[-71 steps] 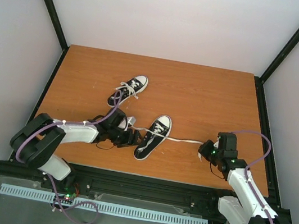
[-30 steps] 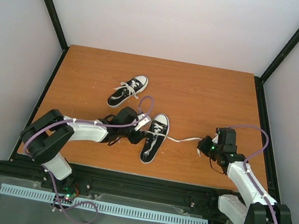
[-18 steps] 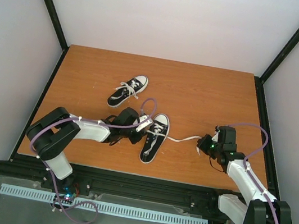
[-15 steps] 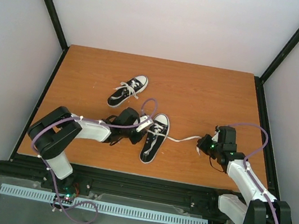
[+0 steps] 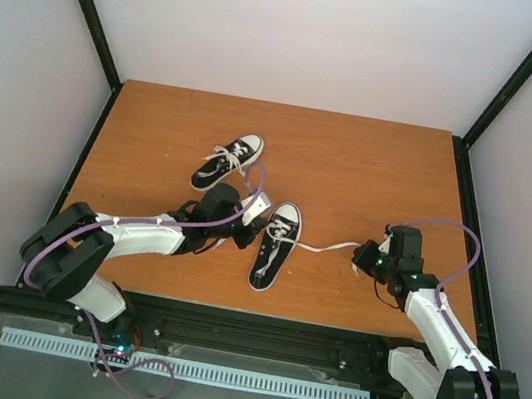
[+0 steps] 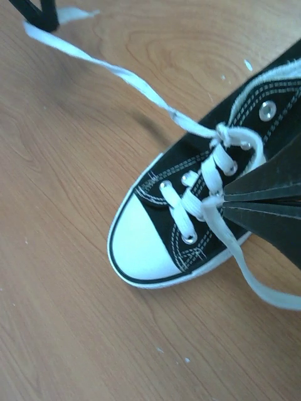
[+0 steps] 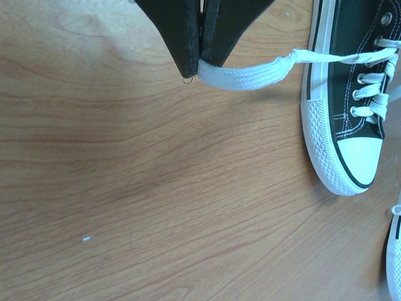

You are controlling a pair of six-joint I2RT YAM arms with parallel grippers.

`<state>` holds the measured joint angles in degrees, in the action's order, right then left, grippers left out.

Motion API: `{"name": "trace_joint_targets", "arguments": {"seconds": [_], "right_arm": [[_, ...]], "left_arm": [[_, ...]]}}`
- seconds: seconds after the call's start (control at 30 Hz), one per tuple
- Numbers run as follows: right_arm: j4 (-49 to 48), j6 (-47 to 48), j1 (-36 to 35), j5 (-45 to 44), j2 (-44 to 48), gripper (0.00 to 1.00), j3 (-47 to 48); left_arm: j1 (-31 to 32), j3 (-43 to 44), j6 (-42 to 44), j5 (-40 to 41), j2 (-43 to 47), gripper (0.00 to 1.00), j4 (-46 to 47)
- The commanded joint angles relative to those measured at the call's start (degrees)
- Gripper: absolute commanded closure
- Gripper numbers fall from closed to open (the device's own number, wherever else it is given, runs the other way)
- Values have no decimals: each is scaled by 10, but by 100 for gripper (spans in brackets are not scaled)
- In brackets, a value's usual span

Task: Tie the shoes
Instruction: Wrap the shoelace around the shoelace.

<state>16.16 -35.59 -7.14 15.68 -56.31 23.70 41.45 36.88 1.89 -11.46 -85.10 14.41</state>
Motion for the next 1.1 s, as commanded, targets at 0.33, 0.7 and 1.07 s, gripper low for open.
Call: {"name": "trace_joint_targets", "arguments": {"seconds": [0.33,0.7,1.07], "right_arm": [[-25,29,2,58,-13,97,56],[-16,39,0,57,-29,97,71],[-6,46,0,48,-22,97,64]], "left_arm": [[6,11,-154,-10,44,92,-48],[-2,110,-352,-26,-10,42,-161],[-2,160,-346,-15,-61,63,-211]]}}
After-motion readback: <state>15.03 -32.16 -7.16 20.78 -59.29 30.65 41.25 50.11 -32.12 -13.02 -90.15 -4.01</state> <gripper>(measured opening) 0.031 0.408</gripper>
